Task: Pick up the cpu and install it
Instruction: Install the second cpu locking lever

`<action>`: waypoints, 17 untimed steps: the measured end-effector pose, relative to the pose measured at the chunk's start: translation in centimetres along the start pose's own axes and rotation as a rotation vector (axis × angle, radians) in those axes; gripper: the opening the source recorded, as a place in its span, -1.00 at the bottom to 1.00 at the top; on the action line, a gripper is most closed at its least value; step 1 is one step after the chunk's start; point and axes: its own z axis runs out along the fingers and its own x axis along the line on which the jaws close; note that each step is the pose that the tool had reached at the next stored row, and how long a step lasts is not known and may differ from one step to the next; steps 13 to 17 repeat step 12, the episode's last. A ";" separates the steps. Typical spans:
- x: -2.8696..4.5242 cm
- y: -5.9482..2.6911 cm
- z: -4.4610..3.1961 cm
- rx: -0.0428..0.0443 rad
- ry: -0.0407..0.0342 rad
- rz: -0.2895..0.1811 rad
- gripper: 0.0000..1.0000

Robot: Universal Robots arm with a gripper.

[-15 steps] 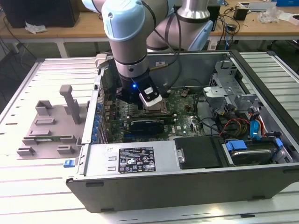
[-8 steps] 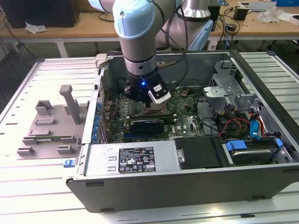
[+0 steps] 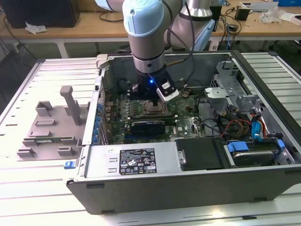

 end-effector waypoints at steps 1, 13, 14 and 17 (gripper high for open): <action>0.00 0.05 -0.01 0.0003 -0.0004 0.002 -0.79; -0.11 0.31 -0.90 0.0009 -0.0015 0.007 -0.79; -0.11 0.31 -0.90 0.0009 -0.0015 0.007 -0.79; -0.11 0.31 -0.90 0.0009 -0.0015 0.007 -0.79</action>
